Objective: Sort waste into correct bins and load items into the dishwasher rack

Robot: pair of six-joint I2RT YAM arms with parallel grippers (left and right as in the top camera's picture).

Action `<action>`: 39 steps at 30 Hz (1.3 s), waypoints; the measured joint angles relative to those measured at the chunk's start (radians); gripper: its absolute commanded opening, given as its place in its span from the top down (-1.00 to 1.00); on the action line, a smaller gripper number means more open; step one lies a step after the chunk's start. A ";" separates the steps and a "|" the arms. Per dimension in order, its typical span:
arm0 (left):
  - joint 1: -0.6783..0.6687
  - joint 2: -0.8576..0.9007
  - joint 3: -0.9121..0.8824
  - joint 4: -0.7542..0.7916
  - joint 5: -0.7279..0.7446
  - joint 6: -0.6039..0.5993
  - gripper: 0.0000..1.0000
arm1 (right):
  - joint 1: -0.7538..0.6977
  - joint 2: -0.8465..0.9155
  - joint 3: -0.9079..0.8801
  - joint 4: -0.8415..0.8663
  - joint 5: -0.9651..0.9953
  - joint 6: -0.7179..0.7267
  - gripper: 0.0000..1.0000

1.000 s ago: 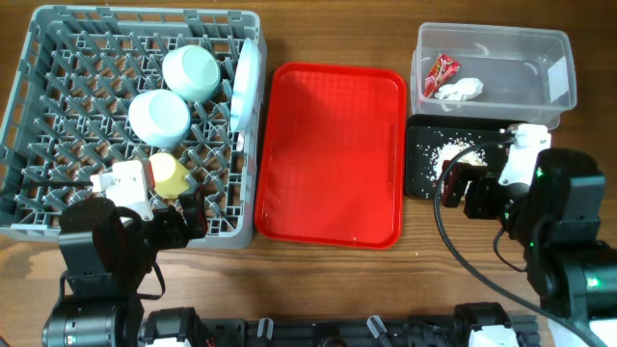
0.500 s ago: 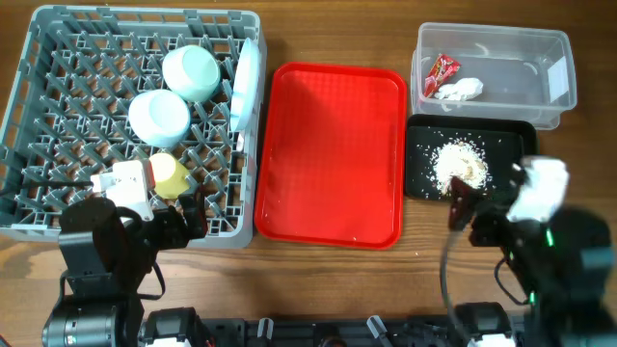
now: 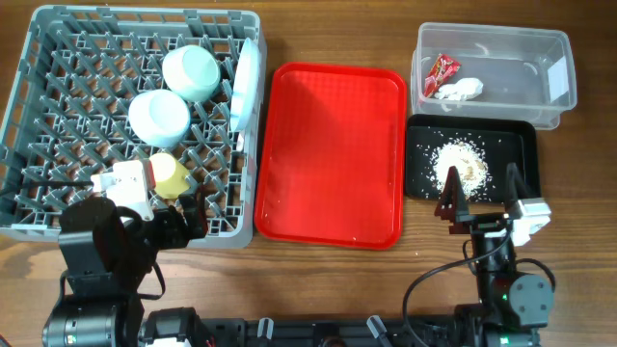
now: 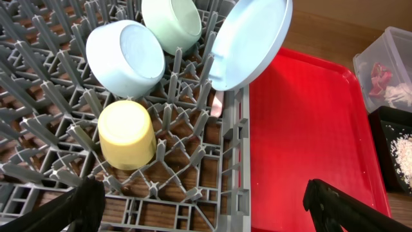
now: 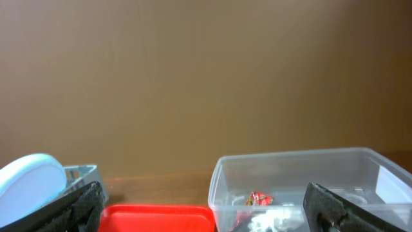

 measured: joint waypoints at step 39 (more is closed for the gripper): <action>-0.054 -0.277 -0.231 0.219 -0.030 0.003 -1.00 | 0.000 -0.015 -0.057 -0.172 -0.004 -0.008 -0.99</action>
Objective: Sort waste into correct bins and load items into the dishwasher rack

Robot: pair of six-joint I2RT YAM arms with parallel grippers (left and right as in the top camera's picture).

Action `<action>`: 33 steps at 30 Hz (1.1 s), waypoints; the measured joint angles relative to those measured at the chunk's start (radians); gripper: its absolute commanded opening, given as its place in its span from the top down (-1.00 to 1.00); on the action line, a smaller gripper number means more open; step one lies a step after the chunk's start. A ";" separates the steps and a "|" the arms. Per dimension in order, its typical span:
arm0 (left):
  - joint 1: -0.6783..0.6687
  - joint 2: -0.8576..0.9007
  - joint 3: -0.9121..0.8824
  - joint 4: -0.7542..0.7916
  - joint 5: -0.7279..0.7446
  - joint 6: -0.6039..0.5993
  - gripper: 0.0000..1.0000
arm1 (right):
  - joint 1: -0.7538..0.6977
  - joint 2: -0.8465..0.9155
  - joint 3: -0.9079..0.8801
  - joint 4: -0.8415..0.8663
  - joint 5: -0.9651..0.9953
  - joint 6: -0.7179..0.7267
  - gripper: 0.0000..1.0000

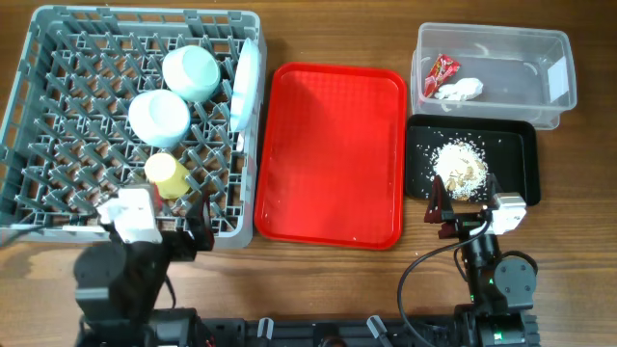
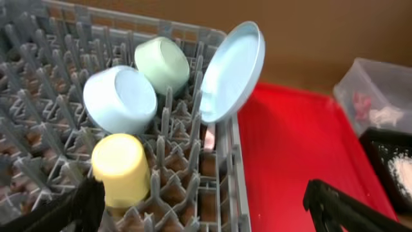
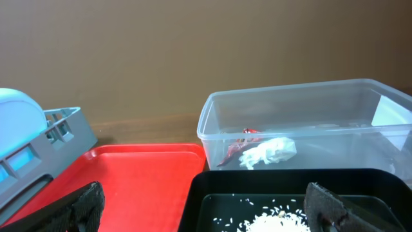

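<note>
The grey dishwasher rack [image 1: 58, 58] holds a pale green bowl [image 1: 191, 72], a light blue bowl [image 1: 159, 116], a yellow cup [image 1: 166, 173] and a light blue plate [image 1: 248, 82] standing on edge. The clear bin [image 1: 540, 111] holds a red wrapper [image 1: 442, 69] and a white crumpled tissue [image 1: 460, 91]. Rice [image 1: 461, 166] lies in the black bin [image 1: 516, 145]. My left gripper [image 1: 154, 220] is open and empty at the rack's front edge, near the yellow cup [image 2: 119, 167]. My right gripper [image 1: 469, 212] is open and empty at the black bin's [image 3: 219, 187] near edge.
The red tray [image 1: 333, 154] lies bare between the rack and the bins, with only faint specks on it. Bare wooden table runs along the front, where both arm bases stand. The rack's upright tines [image 2: 38, 129] fill its left half.
Both arms have drawn back toward the table's near edge. The left gripper sits lower over the rack's front edge. The right wrist now looks down on the black bin.
</note>
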 measured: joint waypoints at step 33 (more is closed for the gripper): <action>-0.001 -0.325 -0.649 0.663 -0.008 -0.012 -1.00 | 0.000 0.000 0.000 -0.003 0.000 0.000 -0.99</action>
